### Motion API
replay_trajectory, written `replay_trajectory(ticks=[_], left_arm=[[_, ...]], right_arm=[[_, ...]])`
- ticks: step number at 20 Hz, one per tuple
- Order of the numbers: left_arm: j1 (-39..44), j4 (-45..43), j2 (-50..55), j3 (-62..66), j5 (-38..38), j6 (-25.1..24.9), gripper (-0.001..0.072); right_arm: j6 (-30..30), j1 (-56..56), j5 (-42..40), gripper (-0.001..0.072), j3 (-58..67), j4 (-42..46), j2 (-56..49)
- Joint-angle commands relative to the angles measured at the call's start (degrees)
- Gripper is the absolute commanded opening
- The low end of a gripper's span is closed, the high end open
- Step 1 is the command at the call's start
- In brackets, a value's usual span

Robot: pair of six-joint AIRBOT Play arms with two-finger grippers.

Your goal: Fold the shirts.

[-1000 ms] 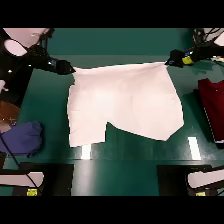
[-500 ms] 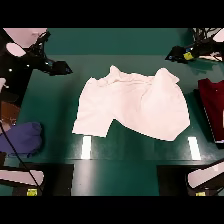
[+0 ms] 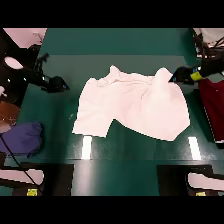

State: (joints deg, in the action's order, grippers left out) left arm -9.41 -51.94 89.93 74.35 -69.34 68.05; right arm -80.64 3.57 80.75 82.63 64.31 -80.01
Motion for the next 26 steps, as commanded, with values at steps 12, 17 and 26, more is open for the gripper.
replay_trajectory(ticks=[12,17,26], left_arm=[[10.60,5.07,5.14,-5.55,8.90,-4.39,0.0261],[10.60,5.64,5.11,-2.69,5.75,-3.93,0.0025],[10.60,5.66,5.01,5.53,1.05,-3.52,0.0025]], right_arm=[[-7.26,-3.69,-1.05,0.0450,-30.75,0.28,24.39],[-9.53,-15.02,1.55,0.0451,-42.71,0.39,30.03],[-9.84,-22.77,-6.78,0.0449,-56.87,0.13,29.86]])
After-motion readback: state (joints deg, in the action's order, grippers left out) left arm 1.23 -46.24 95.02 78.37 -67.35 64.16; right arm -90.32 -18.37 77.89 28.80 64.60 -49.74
